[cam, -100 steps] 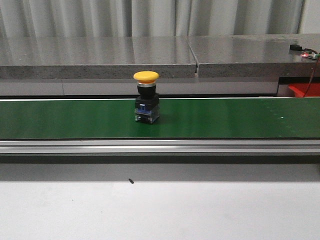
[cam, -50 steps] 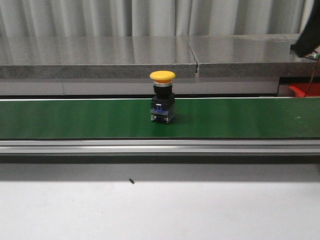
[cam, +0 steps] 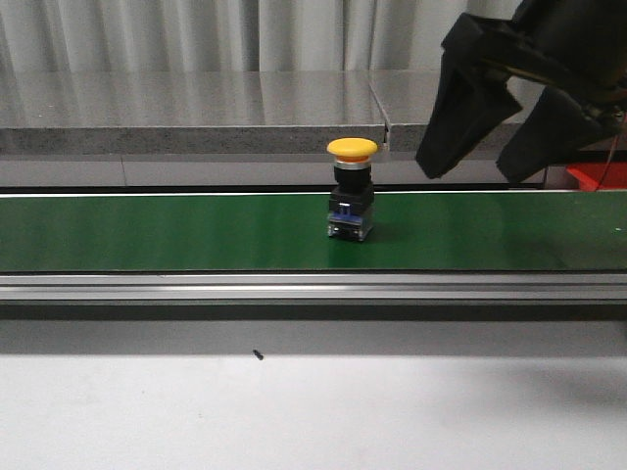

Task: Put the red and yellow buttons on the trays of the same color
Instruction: 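Lower the right gripper onto the second yellow button on the belt and grasp it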

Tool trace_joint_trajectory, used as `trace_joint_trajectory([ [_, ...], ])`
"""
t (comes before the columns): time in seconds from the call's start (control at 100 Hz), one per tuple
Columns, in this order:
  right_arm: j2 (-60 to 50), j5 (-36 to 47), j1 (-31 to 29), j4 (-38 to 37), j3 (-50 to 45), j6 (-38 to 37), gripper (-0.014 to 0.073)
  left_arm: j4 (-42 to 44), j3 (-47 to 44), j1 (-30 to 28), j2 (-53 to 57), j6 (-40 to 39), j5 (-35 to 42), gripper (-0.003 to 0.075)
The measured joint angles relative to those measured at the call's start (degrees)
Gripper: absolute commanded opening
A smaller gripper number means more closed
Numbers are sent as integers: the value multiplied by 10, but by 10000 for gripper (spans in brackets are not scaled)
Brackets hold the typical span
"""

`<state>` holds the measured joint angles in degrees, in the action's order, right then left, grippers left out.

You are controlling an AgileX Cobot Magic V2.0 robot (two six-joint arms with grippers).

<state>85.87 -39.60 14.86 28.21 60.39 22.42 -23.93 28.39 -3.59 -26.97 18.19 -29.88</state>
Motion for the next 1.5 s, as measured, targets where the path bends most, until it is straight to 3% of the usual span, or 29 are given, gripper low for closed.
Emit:
trace_joint_trajectory([
  [0.69,115,23,34,0,120,0,610,0,0,0,0,0,0,-20],
  [0.76,128,23,34,-1,128,0,564,0,0,0,0,0,0,-20],
  [0.93,142,21,34,-1,135,0,283,0,0,0,0,0,0,-20],
  [1.0,142,17,34,-3,137,0,219,0,0,0,0,0,0,-20],
  [1.28,131,-49,27,-27,159,-21,214,0,0,0,0,0,0,-20],
  [1.5,64,-86,-49,-81,162,-71,214,0,0,0,0,0,0,-20],
])
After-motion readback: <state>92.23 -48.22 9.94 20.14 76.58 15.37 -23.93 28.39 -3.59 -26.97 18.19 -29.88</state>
